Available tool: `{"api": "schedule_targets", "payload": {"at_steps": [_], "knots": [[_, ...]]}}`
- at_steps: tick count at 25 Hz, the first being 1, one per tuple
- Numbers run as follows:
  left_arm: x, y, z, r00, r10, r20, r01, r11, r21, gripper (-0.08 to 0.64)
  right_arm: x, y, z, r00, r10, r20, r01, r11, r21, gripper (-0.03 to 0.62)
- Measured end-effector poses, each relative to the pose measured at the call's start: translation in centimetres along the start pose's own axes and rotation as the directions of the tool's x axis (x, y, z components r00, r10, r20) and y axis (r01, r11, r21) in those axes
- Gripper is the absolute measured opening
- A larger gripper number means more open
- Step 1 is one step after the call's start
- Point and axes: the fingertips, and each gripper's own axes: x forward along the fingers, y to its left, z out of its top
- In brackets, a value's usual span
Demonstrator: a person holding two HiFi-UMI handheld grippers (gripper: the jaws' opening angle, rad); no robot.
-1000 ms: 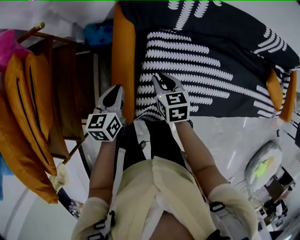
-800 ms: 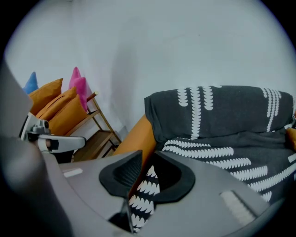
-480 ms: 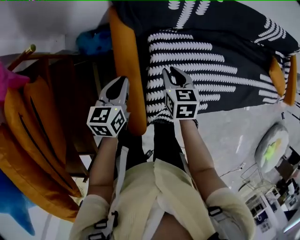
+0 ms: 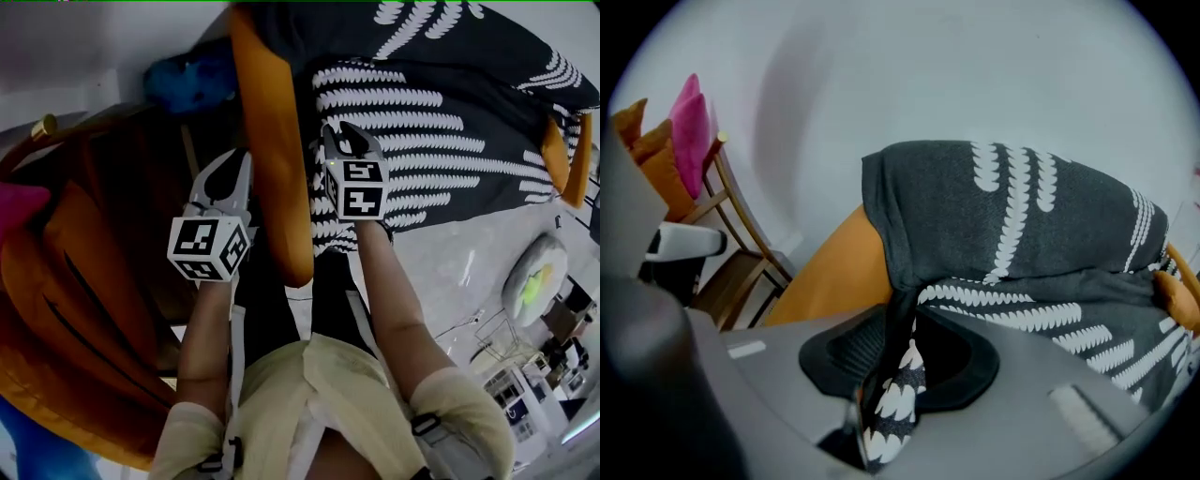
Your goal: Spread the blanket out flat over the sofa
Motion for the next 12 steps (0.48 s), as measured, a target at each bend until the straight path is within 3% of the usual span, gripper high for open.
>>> {"api": "schedule_targets", "payload": {"at_steps": [6, 12], "knots": [[1.3, 2.4, -1.7, 1.000, -0.005, -0.019, 0.004, 0.999, -0.047, 0.026, 4.3, -0.2, -1.1, 0.997, -0.039, -0.073, 0.035, 0.998, -0.058, 0.117], [3.6, 3.6, -1.8, 1.000, -0.020, -0.012, 0.019, 0.998, -0.058, 0.026, 8.2, 0.3, -2.1, 0.995, -0.035, -0.097, 0.020, 0.988, -0.154, 0.127]]}}
